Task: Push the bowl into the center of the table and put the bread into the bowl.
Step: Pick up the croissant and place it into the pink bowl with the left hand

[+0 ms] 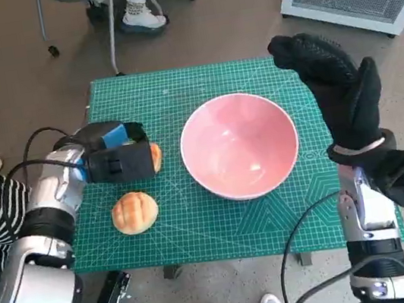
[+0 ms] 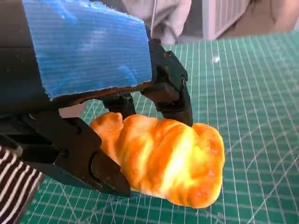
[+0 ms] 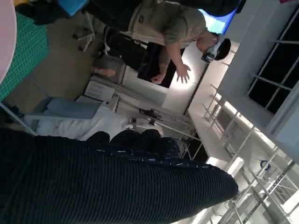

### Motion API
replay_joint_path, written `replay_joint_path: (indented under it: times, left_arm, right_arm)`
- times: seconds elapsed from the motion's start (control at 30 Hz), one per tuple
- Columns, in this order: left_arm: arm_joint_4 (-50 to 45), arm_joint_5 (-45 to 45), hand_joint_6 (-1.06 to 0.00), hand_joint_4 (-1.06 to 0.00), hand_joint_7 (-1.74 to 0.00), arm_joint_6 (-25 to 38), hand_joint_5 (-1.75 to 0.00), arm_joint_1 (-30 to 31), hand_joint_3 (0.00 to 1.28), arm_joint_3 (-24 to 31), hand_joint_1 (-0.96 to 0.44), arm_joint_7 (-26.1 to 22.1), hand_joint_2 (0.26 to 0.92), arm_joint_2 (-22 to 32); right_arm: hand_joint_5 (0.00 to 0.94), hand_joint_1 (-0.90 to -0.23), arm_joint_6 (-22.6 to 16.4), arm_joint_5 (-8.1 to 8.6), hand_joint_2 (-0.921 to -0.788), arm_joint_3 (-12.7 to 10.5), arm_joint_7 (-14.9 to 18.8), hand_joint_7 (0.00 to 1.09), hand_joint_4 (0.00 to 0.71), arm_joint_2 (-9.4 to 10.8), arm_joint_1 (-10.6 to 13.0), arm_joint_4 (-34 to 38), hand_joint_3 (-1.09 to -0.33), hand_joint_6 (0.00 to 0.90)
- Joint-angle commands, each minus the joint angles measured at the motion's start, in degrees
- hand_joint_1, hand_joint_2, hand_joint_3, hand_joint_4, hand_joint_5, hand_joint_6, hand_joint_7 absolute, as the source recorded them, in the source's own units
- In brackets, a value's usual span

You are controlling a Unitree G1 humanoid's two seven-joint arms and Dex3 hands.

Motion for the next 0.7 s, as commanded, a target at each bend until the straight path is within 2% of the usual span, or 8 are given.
replay_joint_path:
  times: [0.03,0.43,0.7]
  left_arm:
    - [-1.5,-1.5,-0.66,-0.69,-1.10,-1.8,-1.19,-0.3,0.05,1.7,0.00,1.5,0.920,1.4]
    - [-8.4,-4.8,-0.65,-0.75,-1.16,-4.1,-1.08,-0.6,0.03,6.1,0.00,1.2,0.919,3.4]
    - [-21.6,-9.1,-0.65,-0.77,-1.19,-4.3,-1.04,2.1,0.03,10.7,0.00,-1.2,0.919,4.1]
  right_arm:
    - [0.000,-0.729,0.2,0.84,-0.921,-0.4,0.7,0.61,0.165,0.3,1.0,0.8,-0.709,0.009]
    - [0.001,-0.729,0.3,1.21,-0.921,-0.7,1.1,0.62,0.167,0.3,1.2,0.8,-0.706,0.011]
    - [0.001,-0.729,0.3,1.56,-0.921,-1.0,1.3,0.61,0.168,0.3,1.0,1.1,-0.705,0.012]
